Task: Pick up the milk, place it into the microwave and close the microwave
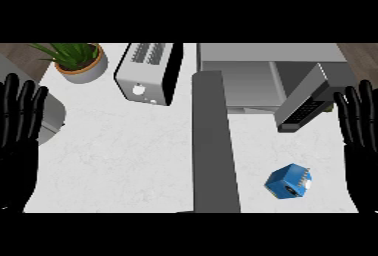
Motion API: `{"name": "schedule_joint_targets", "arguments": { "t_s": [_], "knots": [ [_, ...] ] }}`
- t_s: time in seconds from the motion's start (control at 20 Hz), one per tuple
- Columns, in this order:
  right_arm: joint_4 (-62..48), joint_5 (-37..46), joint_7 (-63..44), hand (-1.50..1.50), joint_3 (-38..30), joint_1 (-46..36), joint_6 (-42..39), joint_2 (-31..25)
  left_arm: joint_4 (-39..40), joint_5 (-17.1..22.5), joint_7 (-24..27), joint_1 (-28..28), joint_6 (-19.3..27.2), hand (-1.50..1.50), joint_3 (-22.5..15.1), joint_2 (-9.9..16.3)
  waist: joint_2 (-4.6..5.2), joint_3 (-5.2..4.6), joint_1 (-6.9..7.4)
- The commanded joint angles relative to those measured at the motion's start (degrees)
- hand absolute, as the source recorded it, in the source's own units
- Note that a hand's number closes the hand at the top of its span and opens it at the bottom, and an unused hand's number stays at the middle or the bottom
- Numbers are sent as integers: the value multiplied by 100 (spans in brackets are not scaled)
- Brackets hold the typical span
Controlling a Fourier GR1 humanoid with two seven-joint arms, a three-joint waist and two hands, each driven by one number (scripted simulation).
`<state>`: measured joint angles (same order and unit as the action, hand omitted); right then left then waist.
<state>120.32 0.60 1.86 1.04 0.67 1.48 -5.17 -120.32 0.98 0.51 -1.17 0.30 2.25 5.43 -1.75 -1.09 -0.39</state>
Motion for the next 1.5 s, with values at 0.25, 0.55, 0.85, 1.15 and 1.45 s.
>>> {"name": "schedule_joint_targets", "arguments": {
  "t_s": [0.25,0.55,0.85,1.15,1.45],
  "knots": [
    [942,1145,-1368,-150,62,-36,884,134,778,316,389,-274,-632,-150,88,300,168,102,-18],
    [683,1106,-1737,-150,509,-156,1600,510,568,565,-387,85,-367,-150,114,19,170,108,55],
    [854,475,-1340,-150,-57,596,1217,375,145,557,-213,575,-475,-150,-22,-127,170,110,39],
    [-162,459,-353,-150,-55,984,1109,442,6,296,-266,668,-354,-150,-288,-309,173,112,36],
    [-713,430,62,-150,129,1228,1345,514,-128,247,45,1273,-579,-150,-478,-399,172,110,46]
  ]
}}
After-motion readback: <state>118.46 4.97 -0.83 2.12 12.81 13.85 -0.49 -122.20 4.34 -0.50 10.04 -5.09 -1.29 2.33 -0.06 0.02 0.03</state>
